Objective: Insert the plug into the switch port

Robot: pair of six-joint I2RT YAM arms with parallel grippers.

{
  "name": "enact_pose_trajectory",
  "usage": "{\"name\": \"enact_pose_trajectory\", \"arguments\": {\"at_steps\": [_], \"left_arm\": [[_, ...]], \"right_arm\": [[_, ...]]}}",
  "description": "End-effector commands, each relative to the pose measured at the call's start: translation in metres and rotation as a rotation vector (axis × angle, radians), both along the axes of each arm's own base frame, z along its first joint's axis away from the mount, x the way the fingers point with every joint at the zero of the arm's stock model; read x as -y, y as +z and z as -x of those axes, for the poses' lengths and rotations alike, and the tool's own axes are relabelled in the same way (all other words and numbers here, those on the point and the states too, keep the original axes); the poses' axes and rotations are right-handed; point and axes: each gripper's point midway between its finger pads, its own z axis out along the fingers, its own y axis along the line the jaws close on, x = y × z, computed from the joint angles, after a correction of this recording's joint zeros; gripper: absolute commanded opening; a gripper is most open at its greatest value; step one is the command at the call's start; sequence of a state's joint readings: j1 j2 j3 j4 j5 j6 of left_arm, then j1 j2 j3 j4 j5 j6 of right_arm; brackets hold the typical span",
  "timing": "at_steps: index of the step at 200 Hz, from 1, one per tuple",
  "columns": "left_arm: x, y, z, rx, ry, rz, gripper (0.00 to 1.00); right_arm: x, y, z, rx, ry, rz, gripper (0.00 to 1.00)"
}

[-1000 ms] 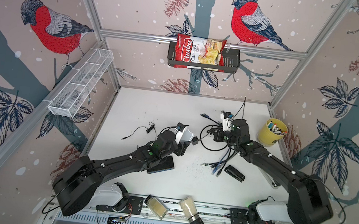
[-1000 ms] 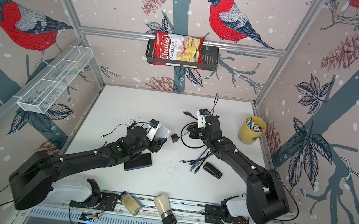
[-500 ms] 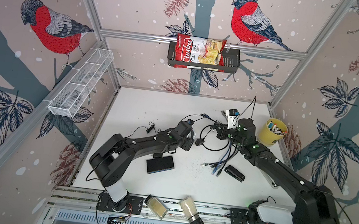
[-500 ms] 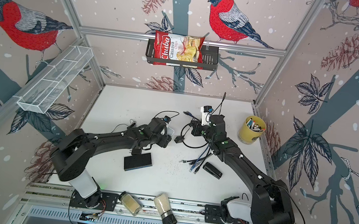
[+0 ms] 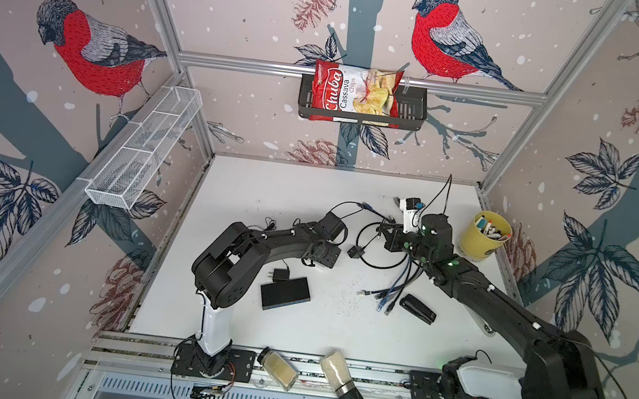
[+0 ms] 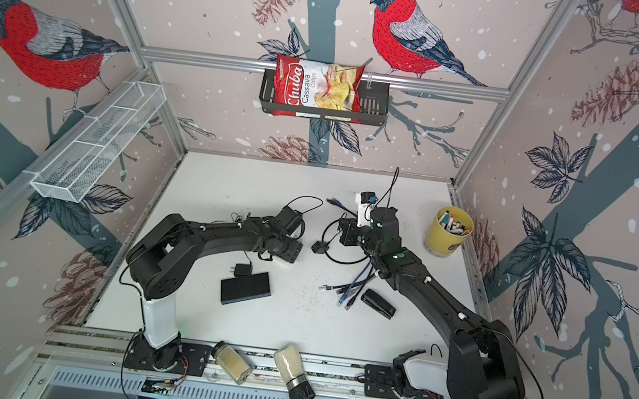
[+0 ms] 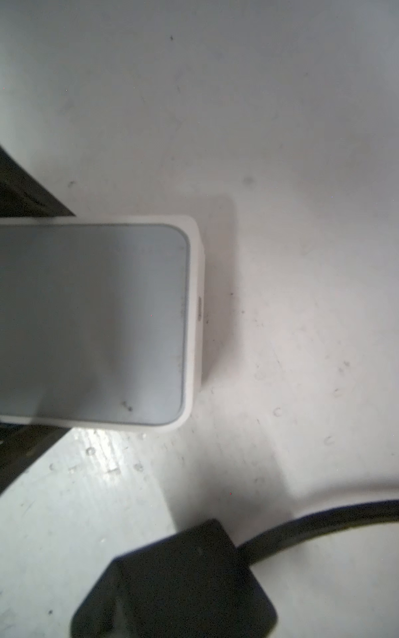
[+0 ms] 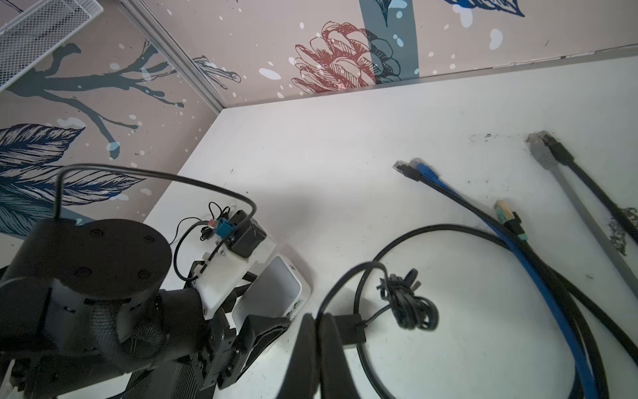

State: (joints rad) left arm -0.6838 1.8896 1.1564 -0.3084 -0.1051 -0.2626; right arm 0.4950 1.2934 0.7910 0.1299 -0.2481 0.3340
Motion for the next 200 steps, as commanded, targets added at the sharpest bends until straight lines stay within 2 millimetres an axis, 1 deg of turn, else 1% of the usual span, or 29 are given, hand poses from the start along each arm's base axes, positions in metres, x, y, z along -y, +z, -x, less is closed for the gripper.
{"name": "enact_pose_trajectory", "arguments": {"at_steps": [1,9,28,44,56,85,100,142,156,170,178,200], "left_arm": [[0.001,-0.005,0.005,-0.040,-0.004,0.007,0.51],[0.002,-0.006,0.005,-0.042,-0.007,0.008,0.55],[0.001,-0.005,0.005,-0.035,-0.009,0.007,0.62],[0.002,0.001,0.003,-0.017,-0.012,0.017,0.68],[0.002,0.006,0.002,0.001,-0.012,0.028,0.70],[0.006,0.018,-0.001,0.037,-0.021,0.059,0.74],[0.006,0.019,-0.002,0.044,-0.026,0.062,0.77],[0.004,0.009,0.000,0.032,-0.028,0.042,0.78],[0.002,0.010,-0.002,0.042,-0.018,0.040,0.78],[0.000,0.017,-0.004,0.072,-0.005,0.048,0.78],[-0.001,0.024,-0.006,0.100,0.001,0.058,0.78],[-0.005,0.054,-0.011,0.207,0.018,0.101,0.78]], "right_arm": [[-0.002,0.004,-0.001,0.031,0.006,0.006,0.00],[-0.002,0.003,-0.001,0.030,0.007,0.005,0.00],[-0.003,0.003,0.000,0.032,0.008,0.000,0.00],[-0.004,0.003,0.000,0.030,0.011,-0.007,0.00],[-0.005,0.002,0.000,0.029,0.015,-0.007,0.00],[-0.007,0.002,0.000,0.027,0.018,-0.009,0.00],[-0.007,0.001,-0.001,0.023,0.017,-0.007,0.00],[-0.008,-0.001,-0.001,0.019,0.015,-0.007,0.00],[-0.008,0.000,-0.001,0.021,0.017,-0.007,0.00],[-0.010,0.000,0.000,0.023,0.022,-0.009,0.00],[-0.011,0.002,0.000,0.028,0.026,-0.013,0.00],[-0.013,0.002,0.000,0.026,0.035,-0.017,0.00]]}}
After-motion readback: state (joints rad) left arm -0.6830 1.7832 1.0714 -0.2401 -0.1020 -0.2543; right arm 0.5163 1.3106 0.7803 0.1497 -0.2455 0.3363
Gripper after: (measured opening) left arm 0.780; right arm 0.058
